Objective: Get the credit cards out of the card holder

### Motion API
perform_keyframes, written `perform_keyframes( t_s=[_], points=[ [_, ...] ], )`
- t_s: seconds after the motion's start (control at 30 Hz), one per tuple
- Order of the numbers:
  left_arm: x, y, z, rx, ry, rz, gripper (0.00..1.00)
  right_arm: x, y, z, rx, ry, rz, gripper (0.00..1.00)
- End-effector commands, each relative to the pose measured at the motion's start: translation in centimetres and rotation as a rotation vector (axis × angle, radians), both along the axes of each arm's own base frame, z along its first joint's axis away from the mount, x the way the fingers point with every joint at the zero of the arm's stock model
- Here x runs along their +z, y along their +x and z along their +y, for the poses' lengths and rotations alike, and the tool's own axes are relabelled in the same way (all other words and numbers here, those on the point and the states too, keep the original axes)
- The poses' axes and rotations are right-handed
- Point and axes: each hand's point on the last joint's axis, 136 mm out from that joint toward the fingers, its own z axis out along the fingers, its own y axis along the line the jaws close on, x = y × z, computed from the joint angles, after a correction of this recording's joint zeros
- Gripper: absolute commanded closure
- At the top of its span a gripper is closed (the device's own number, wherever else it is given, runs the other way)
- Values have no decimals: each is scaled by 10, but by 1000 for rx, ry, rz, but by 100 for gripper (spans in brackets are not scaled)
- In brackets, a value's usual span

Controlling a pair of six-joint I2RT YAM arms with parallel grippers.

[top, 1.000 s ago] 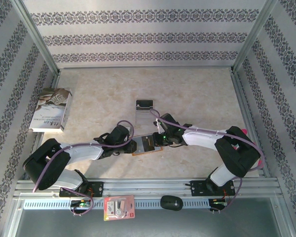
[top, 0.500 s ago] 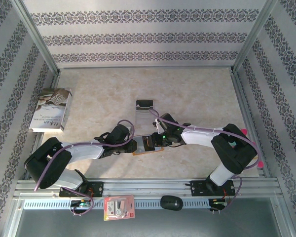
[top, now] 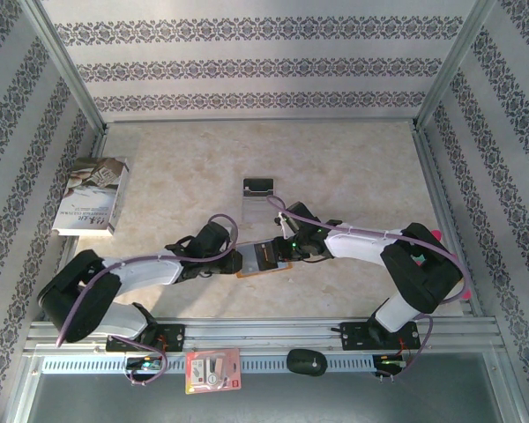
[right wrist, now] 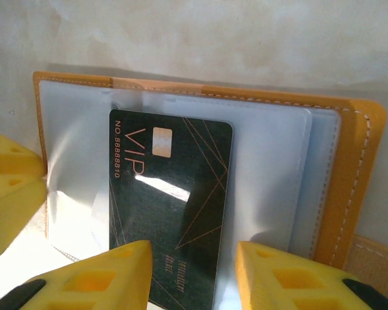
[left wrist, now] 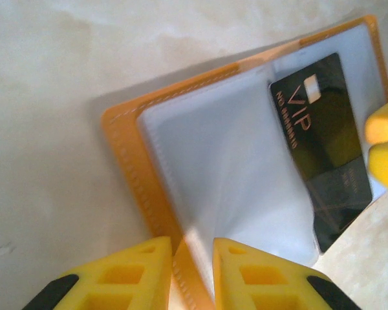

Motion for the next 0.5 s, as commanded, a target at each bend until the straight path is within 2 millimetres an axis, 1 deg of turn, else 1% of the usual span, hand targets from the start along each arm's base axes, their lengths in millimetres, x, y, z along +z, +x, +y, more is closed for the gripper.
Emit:
perform_keyframes(
  t_s=[0.0, 0.1, 0.17, 0.23, 0.37, 0.47],
  points=[
    [14, -2, 18, -8, 85, -24, 77, 1, 1, -3, 8, -34, -23, 60],
    [33, 3, 9, -15, 39, -63, 79, 3, 3, -2, 7, -20, -38, 61],
    [40, 7, -2, -34, 4, -79, 80, 5, 3, -2, 5, -11, -48, 64],
    [46, 12, -19, -62, -26, -103, 81, 8, 4, -2, 0, 1, -57, 66],
    [45, 23, -47, -102, -62, -120, 86, 11, 4, -4, -3, 17, -65, 69],
    [40, 30, -61, -122, -71, -121, 90, 15, 5, -7, -12, 27, -76, 70]
  ],
)
